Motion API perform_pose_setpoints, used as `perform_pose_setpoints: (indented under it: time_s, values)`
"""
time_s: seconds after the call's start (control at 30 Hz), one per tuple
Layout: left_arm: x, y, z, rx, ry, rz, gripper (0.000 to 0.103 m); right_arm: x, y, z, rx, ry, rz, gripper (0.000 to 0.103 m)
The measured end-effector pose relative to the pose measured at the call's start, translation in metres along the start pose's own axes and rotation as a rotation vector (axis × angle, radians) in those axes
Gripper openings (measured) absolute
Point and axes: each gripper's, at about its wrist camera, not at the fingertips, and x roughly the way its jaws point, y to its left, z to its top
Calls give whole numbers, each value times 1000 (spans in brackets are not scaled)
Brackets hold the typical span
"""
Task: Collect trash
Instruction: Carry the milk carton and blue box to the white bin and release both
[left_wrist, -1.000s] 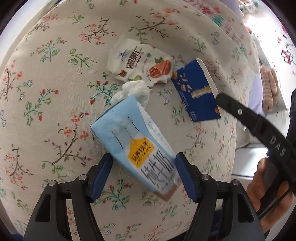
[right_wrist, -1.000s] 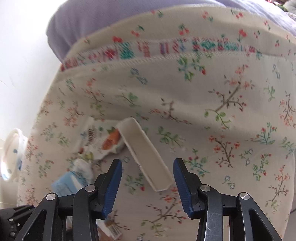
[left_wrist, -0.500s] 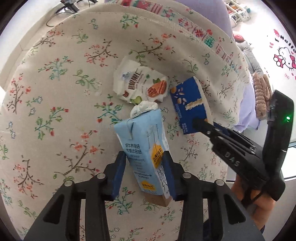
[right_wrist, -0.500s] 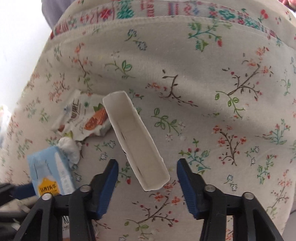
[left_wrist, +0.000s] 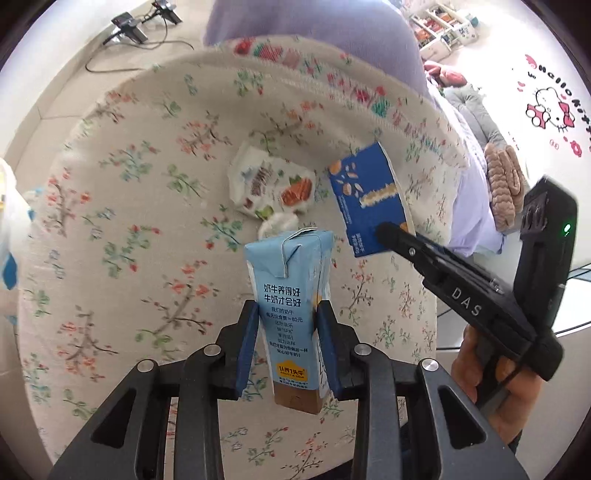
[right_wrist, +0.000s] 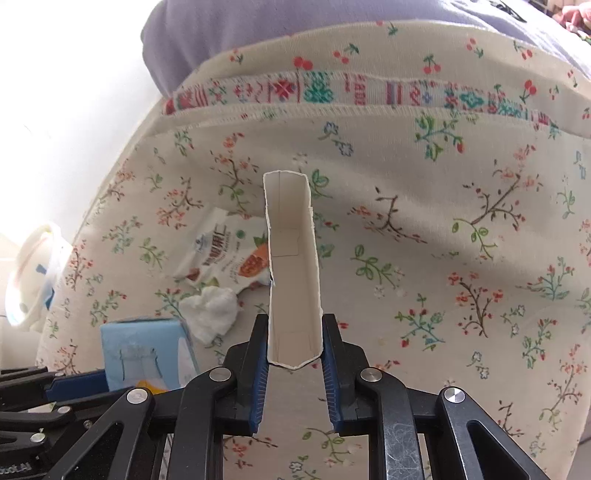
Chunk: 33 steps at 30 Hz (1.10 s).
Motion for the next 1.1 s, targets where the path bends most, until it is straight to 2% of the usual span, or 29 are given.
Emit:
perform_pose_setpoints:
  time_s: [0.17, 0.33, 0.5, 0.63, 0.77, 0.9, 1.1]
  values:
    - [-42, 24, 9, -45, -66, -4, 34, -12, -5, 3, 16, -31, 13, 23]
    - [-75, 49, 21, -102, -125, 36, 34, -18, 0, 2, 8, -53, 31, 23]
    - [-112, 88, 32, -171, -188, 67, 35, -17, 18, -2, -23, -56, 87, 23]
    - [-150, 134, 35, -265, -254, 82, 35, -15, 34, -4, -49, -62, 110, 23]
    - [-181, 180, 33, -349, -305, 159, 35, -17, 47, -5, -49, -61, 175, 23]
    - [-195, 219, 26, -415, -306, 220, 35, -13, 72, -8, -68, -45, 247, 23]
    - [-197, 254, 20, -420, -287, 320, 35, 6, 120, -8, -120, -2, 288, 23]
